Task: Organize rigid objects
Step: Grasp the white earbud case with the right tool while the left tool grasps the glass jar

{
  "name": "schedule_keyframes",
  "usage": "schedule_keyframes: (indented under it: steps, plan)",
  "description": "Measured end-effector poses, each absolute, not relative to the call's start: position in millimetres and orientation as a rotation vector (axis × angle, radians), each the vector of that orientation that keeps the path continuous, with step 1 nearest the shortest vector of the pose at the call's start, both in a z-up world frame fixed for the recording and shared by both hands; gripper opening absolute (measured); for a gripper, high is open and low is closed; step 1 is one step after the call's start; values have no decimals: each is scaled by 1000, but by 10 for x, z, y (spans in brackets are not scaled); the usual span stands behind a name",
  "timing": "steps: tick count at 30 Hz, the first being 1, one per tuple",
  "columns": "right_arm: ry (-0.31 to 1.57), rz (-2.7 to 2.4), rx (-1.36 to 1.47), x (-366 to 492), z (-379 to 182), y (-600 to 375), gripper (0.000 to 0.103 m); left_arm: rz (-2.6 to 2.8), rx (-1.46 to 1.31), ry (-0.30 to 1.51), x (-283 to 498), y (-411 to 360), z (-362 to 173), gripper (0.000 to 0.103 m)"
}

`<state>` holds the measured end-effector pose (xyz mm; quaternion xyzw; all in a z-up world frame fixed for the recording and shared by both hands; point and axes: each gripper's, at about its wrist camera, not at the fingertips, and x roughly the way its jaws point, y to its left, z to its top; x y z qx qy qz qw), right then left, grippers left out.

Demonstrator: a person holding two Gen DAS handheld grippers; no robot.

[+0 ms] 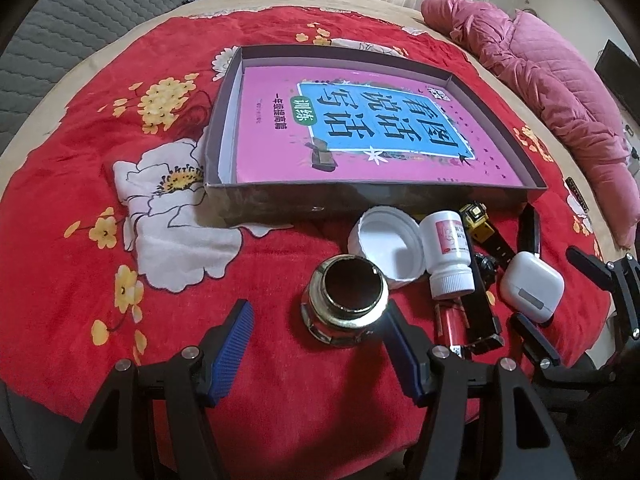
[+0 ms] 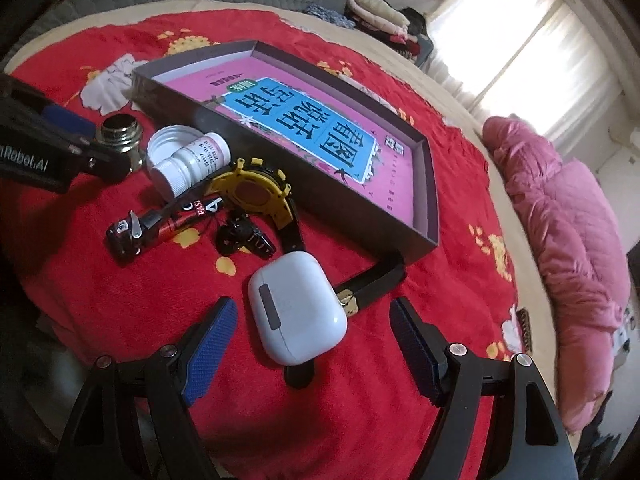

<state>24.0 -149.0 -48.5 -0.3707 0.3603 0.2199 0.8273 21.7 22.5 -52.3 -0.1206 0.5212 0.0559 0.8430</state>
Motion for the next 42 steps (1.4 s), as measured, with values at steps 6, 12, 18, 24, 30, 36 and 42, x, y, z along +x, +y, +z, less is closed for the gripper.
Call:
schedule_keyframes:
  steps: [6,12,18,24,30,36,42]
  plan:
    - [726,466,-862,222,-570,-1415,62,109,-248,1093,258,215,-536,64]
    - [709,496,-881,221,-623,-1374,47,101,-238,1085,301,205,-551,63]
    - [760,507,-790,353,-626,-1414,44,93,-242,1080,328,211,-567,62]
    - [792,530,-710,459,-619,-1434,44,83,-215,1074,344,174,-577,61]
    - [871,574,-538,663,-581,-1542,40,59,-183,1063,341,117,-568,50]
    - [902,600,-359,736,-482,-1687,40,41,-192,1057,326,123,-545,45]
    - [882,585,-293,724,-400,-1795,40,22,-258,1032,284,207,-486,45]
